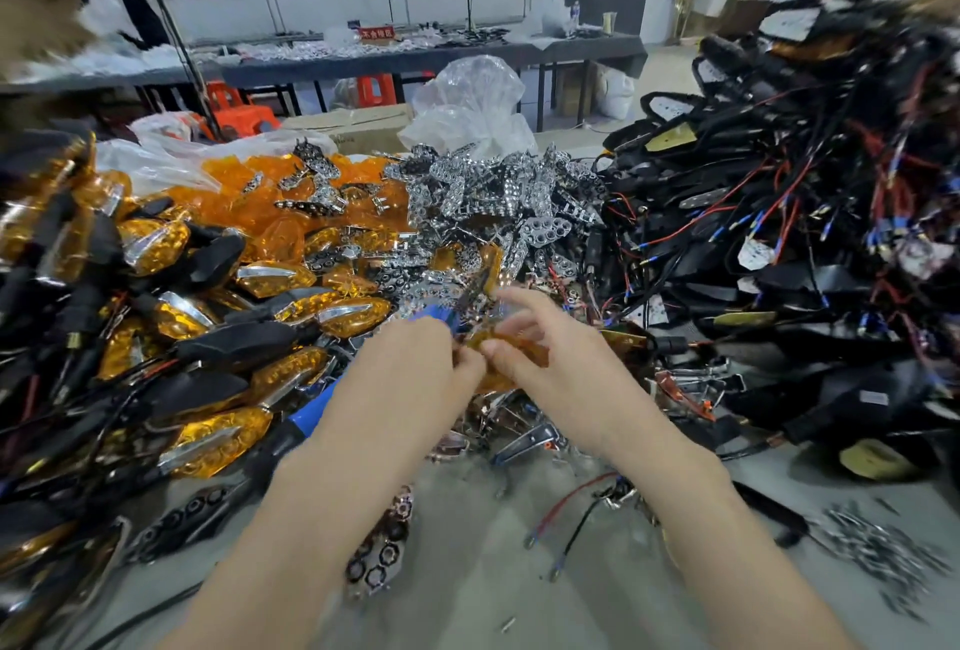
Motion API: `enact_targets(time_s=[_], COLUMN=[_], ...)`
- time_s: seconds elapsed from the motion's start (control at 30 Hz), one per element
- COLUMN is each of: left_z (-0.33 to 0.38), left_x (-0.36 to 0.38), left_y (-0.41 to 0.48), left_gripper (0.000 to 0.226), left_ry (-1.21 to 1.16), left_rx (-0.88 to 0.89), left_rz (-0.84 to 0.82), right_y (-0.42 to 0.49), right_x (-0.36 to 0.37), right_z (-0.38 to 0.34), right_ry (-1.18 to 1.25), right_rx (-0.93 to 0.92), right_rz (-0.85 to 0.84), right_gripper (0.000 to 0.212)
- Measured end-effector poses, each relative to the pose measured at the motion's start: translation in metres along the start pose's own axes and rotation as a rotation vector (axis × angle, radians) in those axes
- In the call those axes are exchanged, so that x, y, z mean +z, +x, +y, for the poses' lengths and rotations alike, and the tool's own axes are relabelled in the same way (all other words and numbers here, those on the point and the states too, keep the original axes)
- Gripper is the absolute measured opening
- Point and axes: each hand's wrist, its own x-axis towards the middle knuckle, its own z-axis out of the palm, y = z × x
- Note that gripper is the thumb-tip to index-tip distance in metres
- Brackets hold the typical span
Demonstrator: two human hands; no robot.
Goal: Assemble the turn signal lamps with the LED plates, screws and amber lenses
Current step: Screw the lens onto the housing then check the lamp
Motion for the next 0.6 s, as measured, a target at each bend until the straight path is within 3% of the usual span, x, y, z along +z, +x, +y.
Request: enact_targets(time_s=[0.07, 0.17, 0.27, 0.4, 0.5, 0.6], left_z=[-0.008, -0.010, -0.006, -0.007, -0.006, 0.001], left_x=[0.000, 0.011, 0.024, 0.025, 0.014, 0.003], left_y=[-0.019, -0.053, -0.081, -0.096, -0.095, -0.082], left_gripper=[0.038, 0.038, 0.040, 0.049, 0.056, 0.048], left_ry=[0.023, 0.113, 0.209, 0.281, 0.257, 0.184], left_rx=[-0.051, -0.103, -0.116, -0.080, -0.096, -0.076], left_rz=[-0.144, -0.215, -0.229, -0.245, -0.212, -0.121], right_y=[-0.007, -0.015, -0.018, -0.027, -0.034, -0.035], right_x=[-0.005, -0.019, -0.035, -0.051, -0.058, -0.060], right_z=[-0.004, -0.008, -0.001, 0.010, 0.020, 0.027], right_ry=[0.065, 0.206, 0.269, 0.319, 0.287, 0.160], right_rx=[-0.034, -0.035, 0.070, 0.200, 0.265, 0.281], right_rz=[-0.029, 0.100, 0.270, 0.436, 0.473, 0.446], right_gripper=[0.056, 0.042, 0.027, 0.024, 0.022, 0.027])
